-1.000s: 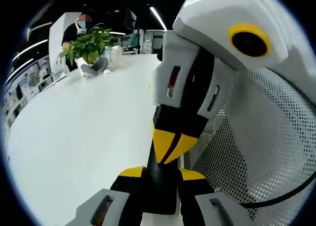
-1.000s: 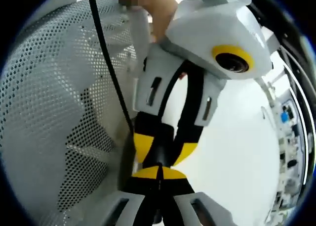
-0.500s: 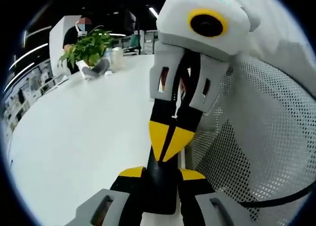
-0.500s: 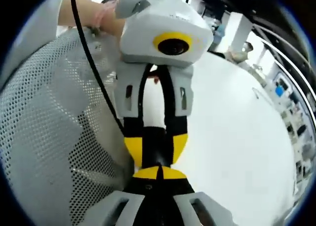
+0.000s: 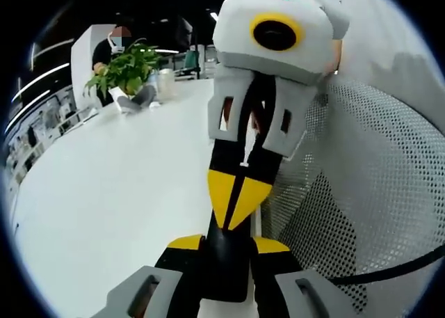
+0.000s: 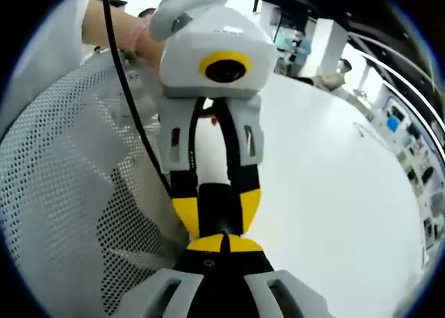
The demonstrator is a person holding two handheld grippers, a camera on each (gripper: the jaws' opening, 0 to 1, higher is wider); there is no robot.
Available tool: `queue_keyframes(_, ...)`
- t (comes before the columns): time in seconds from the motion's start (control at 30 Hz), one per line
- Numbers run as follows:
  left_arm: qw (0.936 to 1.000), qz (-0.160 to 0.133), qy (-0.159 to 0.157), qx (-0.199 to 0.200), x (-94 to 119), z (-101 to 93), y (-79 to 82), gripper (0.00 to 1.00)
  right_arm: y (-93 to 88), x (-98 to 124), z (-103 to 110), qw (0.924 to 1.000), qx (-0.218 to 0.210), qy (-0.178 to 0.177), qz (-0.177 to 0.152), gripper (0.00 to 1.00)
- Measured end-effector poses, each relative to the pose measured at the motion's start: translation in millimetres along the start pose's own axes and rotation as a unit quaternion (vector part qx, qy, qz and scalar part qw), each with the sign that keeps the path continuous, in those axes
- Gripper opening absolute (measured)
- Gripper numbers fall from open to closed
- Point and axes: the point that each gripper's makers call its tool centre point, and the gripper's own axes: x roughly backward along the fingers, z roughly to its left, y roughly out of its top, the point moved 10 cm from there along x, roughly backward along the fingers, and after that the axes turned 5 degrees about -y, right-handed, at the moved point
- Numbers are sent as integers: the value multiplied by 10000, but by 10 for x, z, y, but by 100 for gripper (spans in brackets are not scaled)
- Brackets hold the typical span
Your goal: Press the specified remote control buttons in sequence, fully releasing each button before pressing the next.
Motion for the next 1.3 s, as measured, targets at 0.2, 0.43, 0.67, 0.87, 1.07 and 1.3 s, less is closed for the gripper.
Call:
queue_keyframes(0.2, 10000, -61, -28, 67, 5, 10, -8, 25, 35, -17, -1, 9994, 310, 54, 108, 0)
queue_keyframes(0.43, 10000, -54, -70, 0, 0, 14, -8, 25, 104, -39, -48, 9974, 508, 292, 411, 0)
queue_keyframes(0.67, 9999, -57, -83, -18, 1, 15, -8, 25, 129, -48, -63, 9957, 581, 437, 575, 0)
queue_keyframes(0.87, 10000, -22, -71, -39, -1, 8, 1, 25, 172, -65, -69, 9941, 621, 459, 756, 0)
queue_keyframes(1.07, 10000, -6, -74, -58, -4, 10, 3, 25, 159, -62, -62, 9950, 504, 378, 777, 0)
queue_keyframes(1.3, 10000, 2, -63, -49, -1, 10, 4, 25, 155, -57, -46, 9956, 498, 289, 735, 0)
